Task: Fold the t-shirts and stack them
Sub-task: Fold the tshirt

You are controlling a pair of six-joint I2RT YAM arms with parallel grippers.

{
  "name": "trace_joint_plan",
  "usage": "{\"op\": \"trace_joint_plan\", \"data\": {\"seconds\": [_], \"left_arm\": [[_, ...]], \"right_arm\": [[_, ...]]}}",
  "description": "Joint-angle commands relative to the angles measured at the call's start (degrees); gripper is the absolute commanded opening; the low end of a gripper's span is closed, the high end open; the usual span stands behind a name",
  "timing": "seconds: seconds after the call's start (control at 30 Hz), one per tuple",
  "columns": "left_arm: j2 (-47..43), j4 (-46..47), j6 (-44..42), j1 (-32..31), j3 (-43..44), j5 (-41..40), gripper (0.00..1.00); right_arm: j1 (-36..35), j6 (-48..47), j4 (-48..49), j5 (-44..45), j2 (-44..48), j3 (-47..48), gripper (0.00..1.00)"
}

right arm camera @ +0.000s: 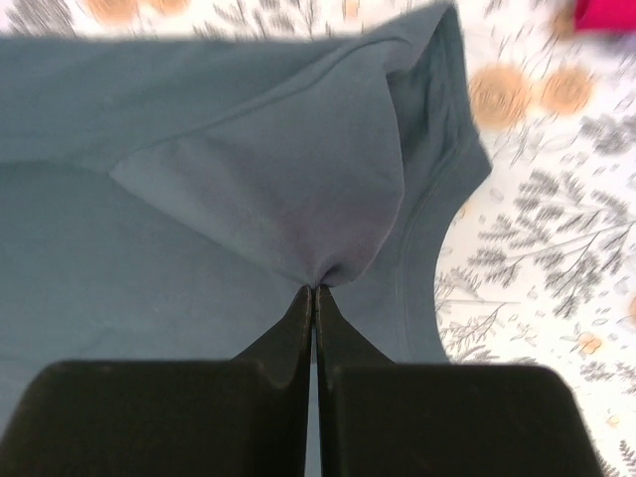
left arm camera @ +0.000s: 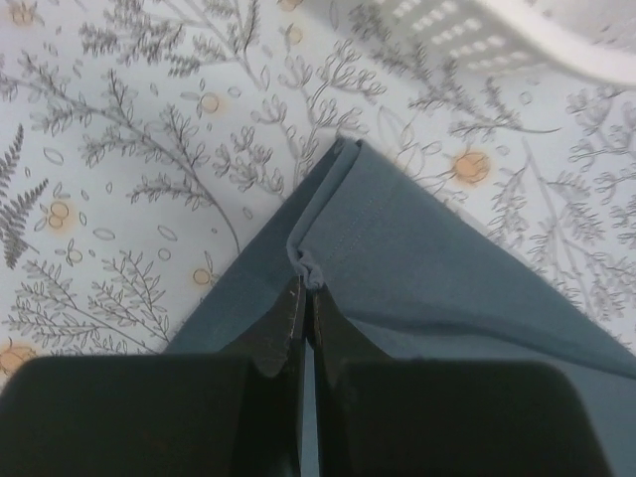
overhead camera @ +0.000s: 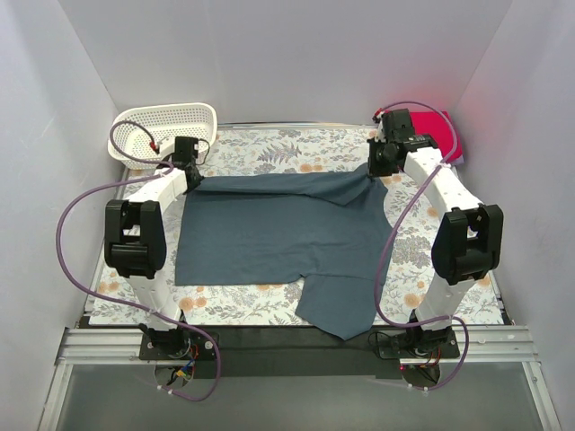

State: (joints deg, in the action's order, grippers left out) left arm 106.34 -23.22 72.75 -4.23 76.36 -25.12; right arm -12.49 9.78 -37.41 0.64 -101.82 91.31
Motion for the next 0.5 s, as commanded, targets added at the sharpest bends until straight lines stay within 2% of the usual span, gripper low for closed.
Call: {"op": "trace_joint_plan", "data": {"seconds": [0.0,0.23,0.47], "left_arm": [[-1.3,-2.1,4.1,0.5,-3.7,-2.5,0.0],[0.4,-0.9,9.4,0.5,-7.5,-4.6,0.0],[1.6,-0.9,10.7,0.5,-8.8,-6.4,0.0]], "right_arm": [[0.2,1.9,-0.2,-1.3,1.3,-3.8,0.01],[2.6,3.8,5.5,0.6,1.7,-11.7,0.01],[3.2,3.9,7.4,0.6,-0.1,-14.8,0.01]]}}
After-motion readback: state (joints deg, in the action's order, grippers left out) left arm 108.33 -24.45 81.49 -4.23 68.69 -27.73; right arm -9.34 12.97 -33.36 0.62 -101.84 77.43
